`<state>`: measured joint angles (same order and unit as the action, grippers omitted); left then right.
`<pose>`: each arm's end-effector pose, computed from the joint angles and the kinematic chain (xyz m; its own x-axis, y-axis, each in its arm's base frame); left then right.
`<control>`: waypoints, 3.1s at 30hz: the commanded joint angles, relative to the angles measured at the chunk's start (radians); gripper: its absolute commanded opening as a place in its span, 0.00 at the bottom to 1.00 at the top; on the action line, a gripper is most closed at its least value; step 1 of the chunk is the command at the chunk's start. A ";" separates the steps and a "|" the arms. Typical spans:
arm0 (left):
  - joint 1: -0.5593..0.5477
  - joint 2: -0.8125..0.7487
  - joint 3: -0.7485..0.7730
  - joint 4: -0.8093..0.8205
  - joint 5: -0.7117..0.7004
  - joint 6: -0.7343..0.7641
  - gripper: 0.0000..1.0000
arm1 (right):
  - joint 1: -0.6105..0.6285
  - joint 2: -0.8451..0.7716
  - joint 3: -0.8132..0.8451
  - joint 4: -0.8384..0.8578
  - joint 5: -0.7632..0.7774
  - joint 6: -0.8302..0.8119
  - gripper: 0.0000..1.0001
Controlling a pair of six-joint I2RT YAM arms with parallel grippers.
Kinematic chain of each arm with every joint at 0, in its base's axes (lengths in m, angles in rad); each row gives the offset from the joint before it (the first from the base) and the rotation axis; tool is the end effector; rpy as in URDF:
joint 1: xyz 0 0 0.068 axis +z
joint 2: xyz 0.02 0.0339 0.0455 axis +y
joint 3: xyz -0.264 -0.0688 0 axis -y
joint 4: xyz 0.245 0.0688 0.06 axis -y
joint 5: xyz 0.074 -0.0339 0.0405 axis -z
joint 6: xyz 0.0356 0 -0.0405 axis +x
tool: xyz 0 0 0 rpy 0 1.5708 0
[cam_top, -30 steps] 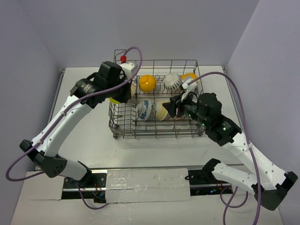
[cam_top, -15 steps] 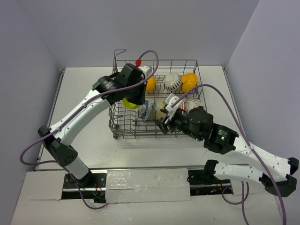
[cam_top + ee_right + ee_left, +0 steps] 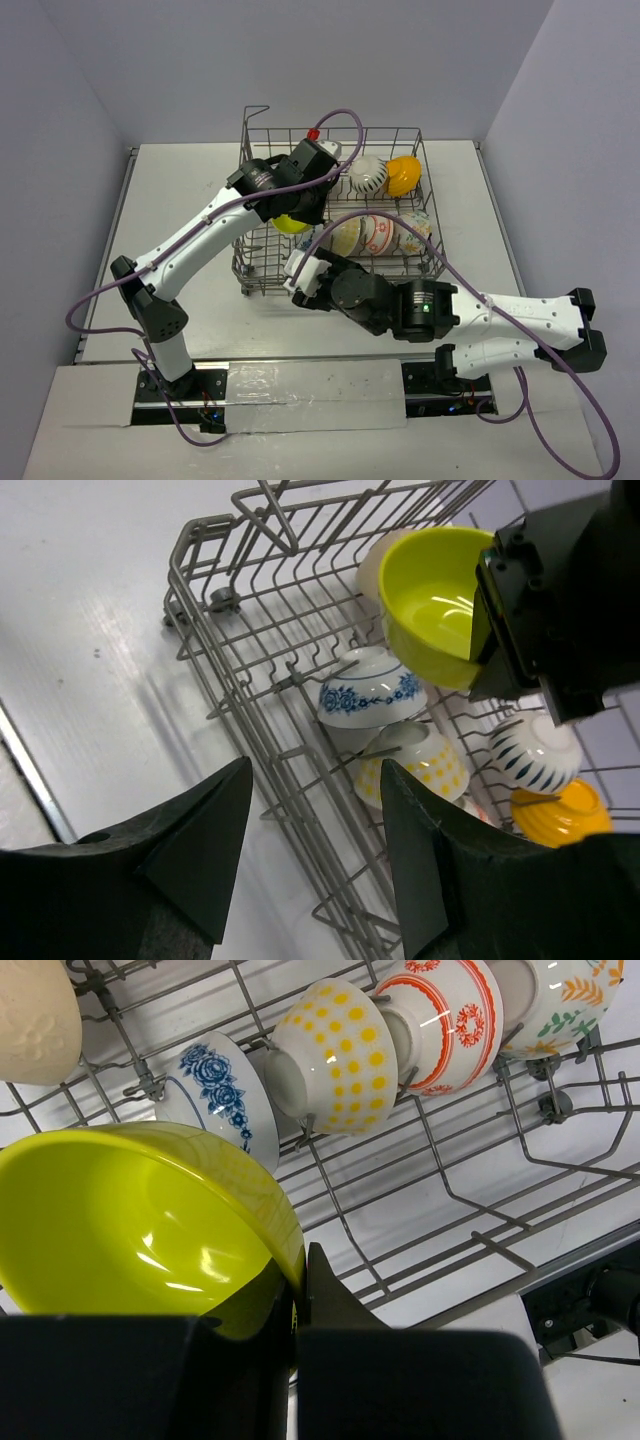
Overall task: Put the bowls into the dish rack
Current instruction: Pass from the left arm to the right
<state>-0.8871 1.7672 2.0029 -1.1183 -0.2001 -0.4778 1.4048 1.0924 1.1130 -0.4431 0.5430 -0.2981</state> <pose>0.2360 -0.2784 0.4039 -0.7459 0.2021 -0.6346 0.3795 0.9120 -0.1557 0.0574 0.2312 0.3701 0.1604 -0.5646 -0.8096 -0.7526 0.4607 -0.4704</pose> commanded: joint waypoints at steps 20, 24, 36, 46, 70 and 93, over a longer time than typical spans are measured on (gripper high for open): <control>-0.049 -0.017 -0.030 -0.028 0.010 -0.045 0.00 | 0.079 0.239 0.156 0.124 0.190 -0.253 0.63; -0.059 -0.035 -0.052 -0.023 0.013 -0.053 0.00 | 0.057 0.276 0.171 0.126 0.186 -0.259 0.63; -0.078 -0.095 -0.069 -0.048 -0.004 -0.064 0.00 | -0.049 0.330 0.165 0.127 0.101 -0.216 0.63; -0.092 -0.123 -0.096 -0.040 0.005 -0.065 0.00 | -0.102 0.351 0.177 0.124 0.075 -0.194 0.58; -0.102 -0.127 -0.105 -0.061 0.004 -0.053 0.00 | -0.142 0.399 0.200 0.135 0.124 -0.187 0.46; -0.110 -0.111 -0.093 -0.089 -0.022 -0.048 0.00 | -0.148 0.426 0.219 0.112 0.144 -0.184 0.11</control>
<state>-0.9745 1.6890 1.8797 -1.1522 -0.2337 -0.5327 1.2922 1.4971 1.2926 -0.3237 0.6159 -0.5114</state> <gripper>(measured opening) 0.064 0.305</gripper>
